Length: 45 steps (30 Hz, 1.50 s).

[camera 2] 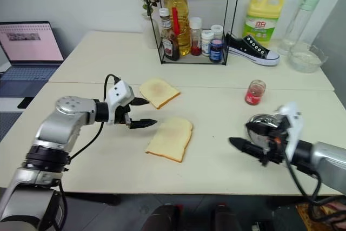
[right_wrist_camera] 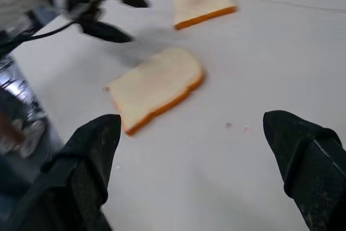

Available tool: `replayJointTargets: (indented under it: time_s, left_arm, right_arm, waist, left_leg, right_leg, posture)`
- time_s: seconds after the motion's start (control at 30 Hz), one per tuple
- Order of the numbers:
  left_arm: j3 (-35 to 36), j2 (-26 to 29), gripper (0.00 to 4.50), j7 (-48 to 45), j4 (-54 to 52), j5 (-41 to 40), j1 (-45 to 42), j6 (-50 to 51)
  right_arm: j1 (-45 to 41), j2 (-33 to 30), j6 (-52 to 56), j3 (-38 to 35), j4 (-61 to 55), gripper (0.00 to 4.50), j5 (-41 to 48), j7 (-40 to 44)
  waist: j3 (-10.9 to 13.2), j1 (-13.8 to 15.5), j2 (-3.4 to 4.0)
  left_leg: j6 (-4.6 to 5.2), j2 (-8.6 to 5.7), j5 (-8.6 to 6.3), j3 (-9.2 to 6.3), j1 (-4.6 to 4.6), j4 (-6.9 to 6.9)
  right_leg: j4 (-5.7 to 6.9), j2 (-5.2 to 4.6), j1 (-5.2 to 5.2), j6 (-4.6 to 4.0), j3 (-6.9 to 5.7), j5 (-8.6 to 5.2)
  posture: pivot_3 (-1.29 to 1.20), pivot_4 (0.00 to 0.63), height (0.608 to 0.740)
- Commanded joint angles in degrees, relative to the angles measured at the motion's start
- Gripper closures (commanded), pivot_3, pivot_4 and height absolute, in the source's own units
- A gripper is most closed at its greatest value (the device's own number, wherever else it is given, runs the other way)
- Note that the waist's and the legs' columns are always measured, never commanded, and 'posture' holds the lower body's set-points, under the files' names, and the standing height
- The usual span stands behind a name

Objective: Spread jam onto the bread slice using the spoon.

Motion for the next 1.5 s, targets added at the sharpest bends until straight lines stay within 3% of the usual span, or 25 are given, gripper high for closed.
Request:
replayJointTargets:
  time_s: [0.03,0.13,0.27,0.53,0.87,1.5]
  left_arm:
    - [1.0,-4.4,0.02,2.2,-10.2,-5.7,-1.1,4.5]
    - [-3.5,-8.5,0.02,2.1,-15.0,-4.0,-1.1,-0.1]
    - [-8.7,-14.1,0.02,2.6,-11.0,0.8,-3.8,-8.8]
    - [-12.8,-22.1,0.02,2.6,-1.2,4.3,-9.3,-16.5]
    - [-12.0,-21.9,0.02,3.3,-2.6,4.9,-8.5,-15.2]
    - [-11.5,-21.3,0.02,4.4,-5.6,4.4,-8.2,-12.2]
  right_arm:
    - [5.5,3.8,-2.6,-7.4,1.9,0.00,0.9,-3.2]
    - [7.5,9.8,-6.1,-11.2,7.8,0.00,0.5,-9.4]
    - [7.1,14.7,-9.9,-14.4,14.3,0.00,-0.4,-14.2]
    - [-3.0,19.7,-14.2,-11.8,30.7,0.00,-1.2,-15.8]
    - [-11.4,23.4,-17.0,-9.2,43.3,0.00,-5.6,-14.3]
    - [-17.2,25.8,-15.9,-6.6,48.0,0.00,-8.6,-11.4]
  waist:
    - [0.0,0.4,0.01]
    - [0.0,0.5,0.01]
    - [-0.1,0.3,0.14]
    - [-0.1,-0.8,0.39]
    - [-0.1,-0.9,0.77]
    - [-0.2,-2.2,0.79]
  left_leg:
    - [0.01,0.01,0.00,-0.06,0.04,0.02]
    - [0.05,0.00,-0.02,0.01,0.10,0.08]
    - [0.06,0.00,-0.03,0.16,0.16,0.06]
    - [0.18,0.00,-0.10,0.27,0.22,-0.01]
    - [0.23,-0.02,-0.13,0.31,0.21,0.00]
    - [0.23,0.05,-0.13,0.33,0.24,-0.01]
  right_leg:
    - [-0.12,0.00,0.15,0.04,-0.05,0.03]
    - [-0.29,0.01,0.29,0.14,0.03,0.10]
    - [-0.26,0.05,0.25,0.16,0.16,0.11]
    - [-0.25,0.21,0.23,0.16,0.12,0.11]
    - [-0.24,0.28,0.22,0.16,0.16,0.11]
    - [-0.23,0.34,0.22,0.16,0.20,0.11]
  posture:
    - [0.00,0.150,0.740]
    - [0.00,0.150,0.740]
    - [0.00,0.150,0.740]
    - [0.00,0.150,0.740]
    - [0.00,0.150,0.740]
    - [0.00,0.150,0.740]
